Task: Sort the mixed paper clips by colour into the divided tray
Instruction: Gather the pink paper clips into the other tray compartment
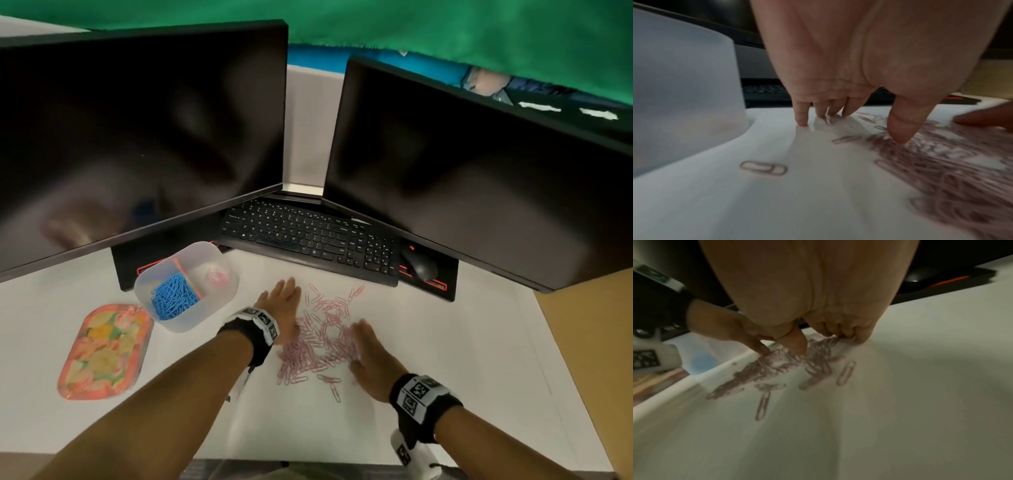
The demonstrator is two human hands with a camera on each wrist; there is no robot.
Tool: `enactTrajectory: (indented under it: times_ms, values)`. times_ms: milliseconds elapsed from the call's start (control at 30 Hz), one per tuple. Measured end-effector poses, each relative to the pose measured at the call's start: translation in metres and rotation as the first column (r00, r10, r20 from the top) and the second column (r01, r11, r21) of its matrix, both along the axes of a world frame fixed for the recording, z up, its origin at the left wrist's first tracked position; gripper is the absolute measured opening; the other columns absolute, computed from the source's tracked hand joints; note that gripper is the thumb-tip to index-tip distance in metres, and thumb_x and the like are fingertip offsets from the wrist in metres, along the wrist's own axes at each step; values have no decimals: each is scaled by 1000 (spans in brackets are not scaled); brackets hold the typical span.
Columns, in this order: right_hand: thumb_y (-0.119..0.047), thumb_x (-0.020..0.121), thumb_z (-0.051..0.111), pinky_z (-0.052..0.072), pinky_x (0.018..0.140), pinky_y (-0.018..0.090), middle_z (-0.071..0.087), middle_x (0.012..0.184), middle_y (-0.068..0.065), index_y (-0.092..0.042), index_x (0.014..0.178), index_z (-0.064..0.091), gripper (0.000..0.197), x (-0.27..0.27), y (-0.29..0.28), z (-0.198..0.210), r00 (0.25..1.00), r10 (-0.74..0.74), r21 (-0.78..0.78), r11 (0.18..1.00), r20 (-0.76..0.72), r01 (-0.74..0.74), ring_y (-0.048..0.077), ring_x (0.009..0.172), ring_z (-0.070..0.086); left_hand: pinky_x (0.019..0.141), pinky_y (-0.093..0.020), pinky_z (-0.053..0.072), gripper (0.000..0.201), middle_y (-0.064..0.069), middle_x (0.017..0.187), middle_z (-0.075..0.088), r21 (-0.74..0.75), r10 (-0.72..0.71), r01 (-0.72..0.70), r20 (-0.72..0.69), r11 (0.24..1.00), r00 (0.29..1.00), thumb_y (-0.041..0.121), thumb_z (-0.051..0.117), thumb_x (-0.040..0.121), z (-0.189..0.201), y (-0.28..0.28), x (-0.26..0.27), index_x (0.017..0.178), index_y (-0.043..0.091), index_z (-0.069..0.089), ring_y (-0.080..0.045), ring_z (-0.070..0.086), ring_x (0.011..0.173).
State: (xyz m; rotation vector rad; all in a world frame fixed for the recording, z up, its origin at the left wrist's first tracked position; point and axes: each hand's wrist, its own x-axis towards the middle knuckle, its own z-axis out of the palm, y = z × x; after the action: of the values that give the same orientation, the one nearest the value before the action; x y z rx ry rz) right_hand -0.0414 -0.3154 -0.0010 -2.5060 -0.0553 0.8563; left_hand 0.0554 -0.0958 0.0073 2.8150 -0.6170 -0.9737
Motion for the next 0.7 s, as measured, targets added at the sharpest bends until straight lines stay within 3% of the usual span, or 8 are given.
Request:
enactTrajectory:
  times_ms: [67, 133, 233, 300, 400, 533, 600, 700]
  values:
    - [-21, 97, 39, 12, 121, 35, -5, 160, 0, -16, 152, -3, 70, 14, 4, 6, 999, -45, 71, 997, 21, 43, 20, 148, -1, 121, -47, 7, 84, -6, 159, -19, -6, -76, 76, -2, 997, 997, 31, 51, 92, -1, -9, -7, 153, 14, -5, -25, -11, 148]
    - [-20, 98, 39, 8, 121, 33, -8, 160, 2, -14, 152, -4, 70, 34, 3, 10, 987, -146, 34, 989, 63, 144, 20, 148, -3, 121, -44, 7, 79, -3, 160, -15, -41, -158, 157, -8, 987, 987, 28, 49, 93, -1, -15, -15, 153, 18, -1, -22, -9, 148]
    - [-16, 95, 40, 7, 121, 37, -10, 160, 9, -12, 152, -3, 71, 61, 0, 11, 977, -206, -36, 977, 56, 208, 22, 148, -6, 121, -41, 15, 69, -1, 162, 0, -110, -206, 203, -11, 973, 979, 28, 46, 95, 5, -15, -24, 153, 21, 9, -21, 4, 149]
    - [-16, 94, 40, 6, 121, 40, -9, 160, 9, -12, 152, -1, 72, 72, 2, 8, 986, -156, -84, 984, 52, 160, 23, 148, -5, 117, -42, 25, 66, -2, 161, 11, -158, -150, 155, 44, 975, 988, 28, 47, 93, 12, -7, -28, 152, 21, 17, -24, 18, 146]
    - [-15, 93, 40, 4, 121, 42, -8, 161, 8, -14, 152, 0, 71, 74, 13, 4, 996, -12, -108, 994, 87, 22, 22, 148, -5, 112, -40, 35, 67, -2, 156, 21, -192, 59, -37, 112, 981, 992, 27, 52, 91, 20, 18, -32, 150, 22, 22, -24, 31, 140]
    - [-13, 94, 37, 4, 118, 31, -4, 161, 1, -23, 152, 3, 69, 51, 18, 2, 970, 209, -90, 976, 127, -198, 16, 148, -3, 104, -38, 44, 71, -1, 150, 28, -126, 269, -255, 108, 959, 957, 30, 59, 87, 18, 68, -45, 148, 27, 22, -22, 39, 132]
    - [-11, 94, 37, 10, 116, 28, 1, 161, -5, -29, 152, 8, 68, 39, 17, 9, 960, 261, -21, 965, 105, -260, 13, 148, 3, 100, -37, 47, 74, -2, 145, 30, -54, 333, -329, 97, 943, 938, 33, 64, 84, 14, 86, -52, 146, 25, 23, -23, 43, 126]
    - [-6, 92, 40, 25, 115, 26, 22, 157, -8, -31, 150, 18, 67, 28, 12, 21, 969, 243, 100, 964, 38, -246, 12, 143, 26, 97, -34, 49, 72, -3, 136, 32, -47, 376, -374, 44, 926, 926, 30, 67, 81, 8, 90, -55, 142, 25, 28, -23, 51, 116]
